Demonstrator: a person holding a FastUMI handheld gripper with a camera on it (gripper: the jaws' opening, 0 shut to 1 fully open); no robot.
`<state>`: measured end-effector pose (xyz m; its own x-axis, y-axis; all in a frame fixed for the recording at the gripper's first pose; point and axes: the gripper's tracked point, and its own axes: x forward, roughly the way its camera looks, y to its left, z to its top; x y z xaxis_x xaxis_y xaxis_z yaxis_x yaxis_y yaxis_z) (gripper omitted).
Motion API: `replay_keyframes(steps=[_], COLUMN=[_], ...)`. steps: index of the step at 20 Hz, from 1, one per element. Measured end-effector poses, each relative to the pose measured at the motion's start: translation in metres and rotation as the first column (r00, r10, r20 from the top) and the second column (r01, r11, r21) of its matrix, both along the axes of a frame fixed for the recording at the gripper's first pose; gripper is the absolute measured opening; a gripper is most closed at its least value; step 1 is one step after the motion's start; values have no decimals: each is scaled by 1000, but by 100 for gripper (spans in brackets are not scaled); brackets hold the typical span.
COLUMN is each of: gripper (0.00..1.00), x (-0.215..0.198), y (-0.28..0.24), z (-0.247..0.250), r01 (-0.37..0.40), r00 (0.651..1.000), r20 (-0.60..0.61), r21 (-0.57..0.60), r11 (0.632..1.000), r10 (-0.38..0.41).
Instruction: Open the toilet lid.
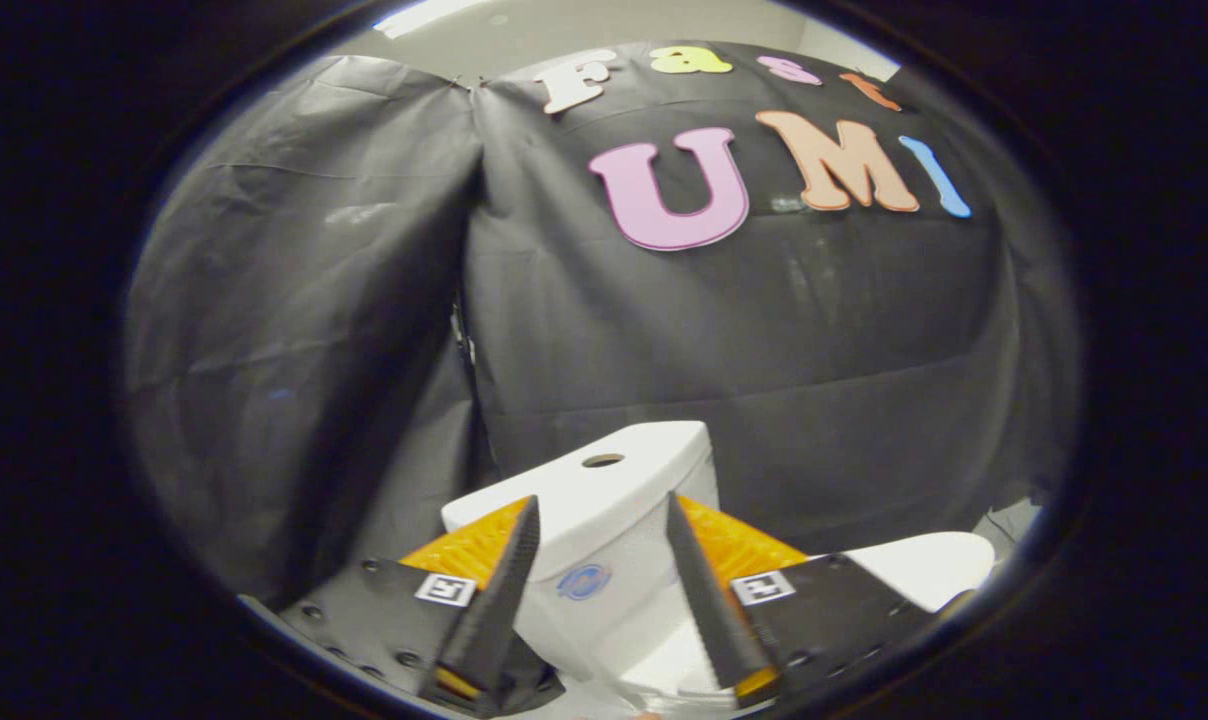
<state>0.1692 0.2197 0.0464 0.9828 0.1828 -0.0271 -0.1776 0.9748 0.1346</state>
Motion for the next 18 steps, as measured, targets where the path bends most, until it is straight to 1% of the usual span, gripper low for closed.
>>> replay_keyframes(steps=[1, 5, 9, 13, 15, 18], gripper=[97, 98, 98, 97, 97, 96], x=[0, 0, -10, -28, -38, -54], y=[-5, -45, -95, -156, -195, -255], z=[6, 13, 28, 45, 54, 60], r01=[5, 58, 112, 175, 223, 294], r00=[1000, 998, 991, 980, 968, 948], r20=[10, 33, 68, 100, 122, 128], r21=[10, 17, 7, -17, -25, -1], r11=[1000, 998, 994, 984, 974, 956], r10=[-5, -58, -112, -173, -219, -292])
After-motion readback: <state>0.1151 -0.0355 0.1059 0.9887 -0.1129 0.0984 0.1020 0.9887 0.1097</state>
